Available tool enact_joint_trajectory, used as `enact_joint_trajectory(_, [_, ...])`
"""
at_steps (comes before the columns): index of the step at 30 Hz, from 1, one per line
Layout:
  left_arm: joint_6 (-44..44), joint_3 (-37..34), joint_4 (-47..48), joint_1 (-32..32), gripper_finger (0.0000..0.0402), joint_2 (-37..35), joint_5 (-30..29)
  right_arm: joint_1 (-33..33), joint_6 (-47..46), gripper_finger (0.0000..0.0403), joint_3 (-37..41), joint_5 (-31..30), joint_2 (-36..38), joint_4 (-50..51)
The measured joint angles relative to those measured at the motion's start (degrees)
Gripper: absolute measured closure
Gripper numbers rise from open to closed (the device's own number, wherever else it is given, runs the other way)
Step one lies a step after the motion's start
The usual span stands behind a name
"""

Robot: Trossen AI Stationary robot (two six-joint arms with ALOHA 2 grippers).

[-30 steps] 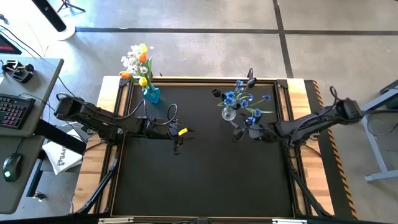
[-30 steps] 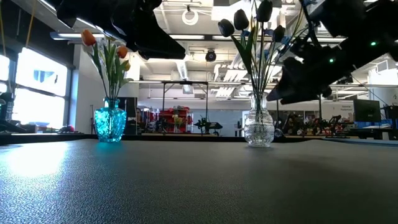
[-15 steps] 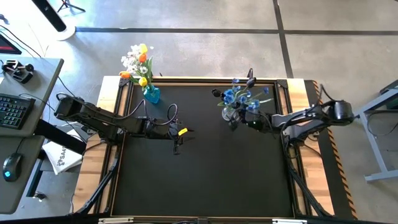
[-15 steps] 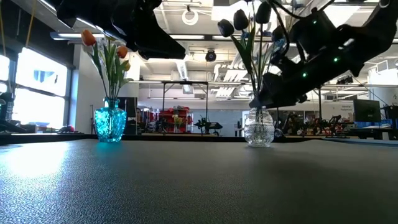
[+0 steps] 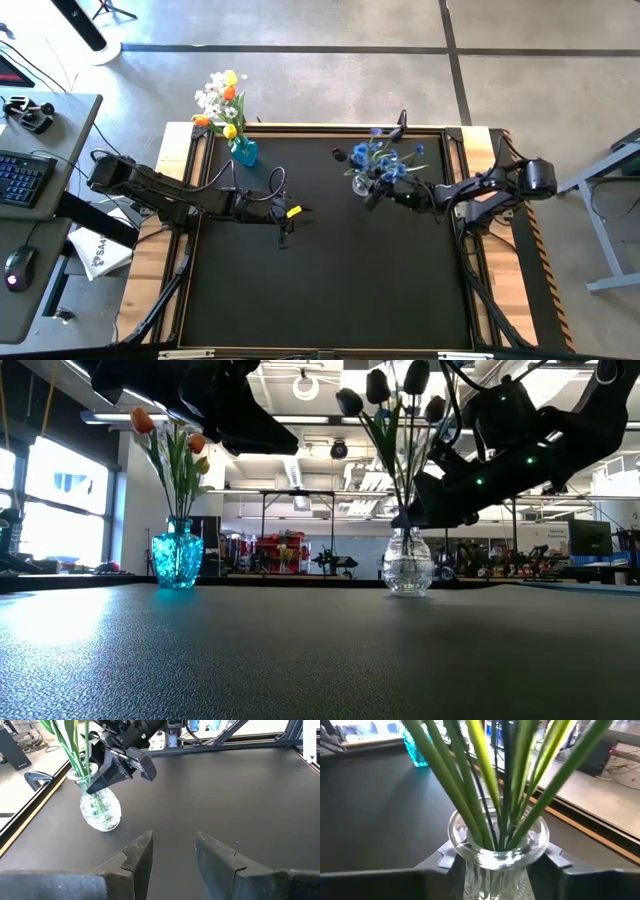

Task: Sort flowers into vase by color
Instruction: Adjust the transparent vase

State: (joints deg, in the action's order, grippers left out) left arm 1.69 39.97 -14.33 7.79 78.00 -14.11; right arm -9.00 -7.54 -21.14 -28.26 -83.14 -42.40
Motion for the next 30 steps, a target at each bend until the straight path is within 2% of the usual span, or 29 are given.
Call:
enact_joint_trajectory(2, [-0.02,0.02,-0.02,0.00,0.0267,0.00,0.02,-1.02,0.12,0.0271,0.06,2.00,-0.06,-1.74])
enact_joint_trajectory(9, [-0.02,0.01,-0.15,0.00,0.0267,0.00,0.01,-8.17,3.09,0.0271,-3.28,7.83,-2.10,-6.41])
enact_joint_trajectory(14, [-0.02,0.00,-0.66,0.00,0.0267,0.00,0.00,-13.16,4.92,0.0271,-9.61,12.17,-8.33,-6.41])
enact_joint_trajectory(18, [-0.02,0.00,-0.72,0.00,0.0267,0.00,0.02,-15.54,5.47,0.0270,-14.27,13.07,-14.51,-5.89])
enact_joint_trajectory(25, [-0.11,0.00,-0.59,0.00,0.0267,0.00,0.02,-16.45,4.77,0.0258,-16.95,15.23,-19.19,-6.00])
enact_joint_trajectory(30, [-0.55,0.00,-0.57,0.00,0.0267,0.00,0.01,-16.58,5.08,0.0212,-16.78,16.69,-18.55,-3.89])
